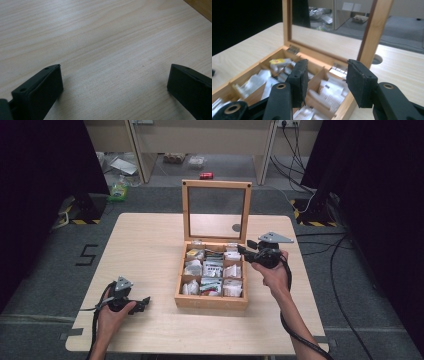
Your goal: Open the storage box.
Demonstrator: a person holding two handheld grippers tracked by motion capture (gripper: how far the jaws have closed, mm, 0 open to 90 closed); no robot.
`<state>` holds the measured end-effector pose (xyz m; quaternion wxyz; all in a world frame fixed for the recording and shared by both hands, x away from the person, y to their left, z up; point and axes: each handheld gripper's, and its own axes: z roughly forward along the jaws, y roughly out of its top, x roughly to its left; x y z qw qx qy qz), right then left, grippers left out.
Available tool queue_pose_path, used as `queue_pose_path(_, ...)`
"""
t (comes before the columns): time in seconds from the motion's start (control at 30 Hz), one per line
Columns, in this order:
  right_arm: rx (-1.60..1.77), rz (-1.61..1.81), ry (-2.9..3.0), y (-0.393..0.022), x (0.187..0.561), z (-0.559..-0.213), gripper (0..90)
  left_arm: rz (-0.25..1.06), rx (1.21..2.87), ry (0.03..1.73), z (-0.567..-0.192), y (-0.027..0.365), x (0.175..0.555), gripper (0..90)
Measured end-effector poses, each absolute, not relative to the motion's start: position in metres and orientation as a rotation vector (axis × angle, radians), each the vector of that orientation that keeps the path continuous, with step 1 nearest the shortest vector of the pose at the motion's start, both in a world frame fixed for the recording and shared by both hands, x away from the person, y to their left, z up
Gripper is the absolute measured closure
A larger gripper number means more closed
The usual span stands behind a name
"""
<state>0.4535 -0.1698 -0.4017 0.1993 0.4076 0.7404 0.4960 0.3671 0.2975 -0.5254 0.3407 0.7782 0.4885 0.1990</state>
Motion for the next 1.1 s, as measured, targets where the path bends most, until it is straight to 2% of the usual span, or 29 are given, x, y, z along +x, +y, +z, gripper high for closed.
queue_pose_path(0.53,1.118,1.38,2.114,-0.162,0.426,-0.406,50.8,0.518,2.025,1.271,-0.525,0.298,0.367,0.0)
queue_pose_path(1.1,1.146,1.355,2.12,-0.164,0.413,-0.414,48.6,0.518,2.025,1.271,-0.525,0.298,0.367,0.0)
